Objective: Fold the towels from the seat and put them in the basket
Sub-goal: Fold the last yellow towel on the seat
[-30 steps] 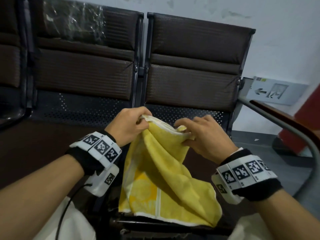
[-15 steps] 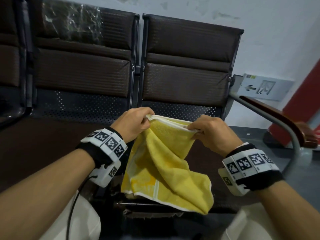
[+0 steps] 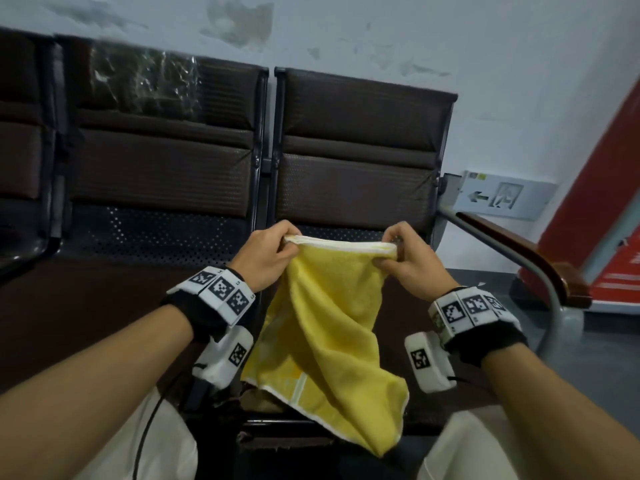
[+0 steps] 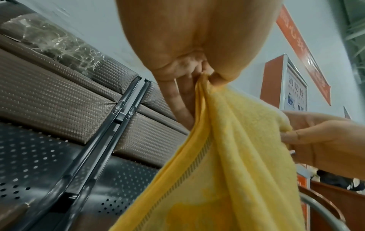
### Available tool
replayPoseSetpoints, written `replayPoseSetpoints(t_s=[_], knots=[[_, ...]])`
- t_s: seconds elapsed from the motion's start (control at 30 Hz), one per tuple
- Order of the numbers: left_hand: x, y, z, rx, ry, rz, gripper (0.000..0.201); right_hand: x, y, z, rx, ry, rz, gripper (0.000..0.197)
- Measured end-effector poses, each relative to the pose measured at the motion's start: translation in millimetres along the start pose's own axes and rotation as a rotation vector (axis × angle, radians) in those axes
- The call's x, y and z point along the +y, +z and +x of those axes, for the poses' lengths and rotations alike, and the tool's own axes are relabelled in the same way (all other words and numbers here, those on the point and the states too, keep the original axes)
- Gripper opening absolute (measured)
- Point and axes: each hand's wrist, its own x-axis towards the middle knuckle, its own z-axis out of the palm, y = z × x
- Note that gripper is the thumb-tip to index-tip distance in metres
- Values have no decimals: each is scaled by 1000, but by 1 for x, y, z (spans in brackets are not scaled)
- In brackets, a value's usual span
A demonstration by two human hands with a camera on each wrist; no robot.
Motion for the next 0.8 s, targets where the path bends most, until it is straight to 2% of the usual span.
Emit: replayPoseSetpoints(t_s=[0.1, 0.2, 0.27, 0.3, 0.33, 0.4, 0.43, 0.57, 0.6, 0.67, 0.8], knots=[[27, -25, 8, -40, -31, -46, 16, -31, -21, 7, 25, 2, 115, 34], [57, -53, 16, -84, -120, -395, 22, -64, -50, 11, 13, -32, 416, 23], [72, -68, 18, -100, -165, -584, 24, -81, -65, 11, 85, -17, 513, 11], [77, -72, 19, -85, -168, -563, 22, -86, -71, 12, 137, -9, 429, 11], [79, -74, 19, -60, -150, -445, 20, -88, -74, 13, 173, -13, 299, 14], [78, -73, 19, 11, -50, -78, 16, -90, -73, 14, 169, -49, 16, 19], [76, -70, 20, 45, -1, 33, 16, -92, -73, 14, 155, -69, -83, 20], [68, -62, 22, 144, 55, 43, 18, -88, -71, 14, 136, -71, -116, 9], [66, -61, 25, 152, 63, 46, 20, -86, -71, 16, 141, -65, -117, 11], [60, -59, 31, 135, 75, 64, 24, -81, -70, 21, 143, -43, -108, 19], [43, -52, 47, 50, 65, 66, 27, -67, -66, 34, 100, -24, -100, 16]])
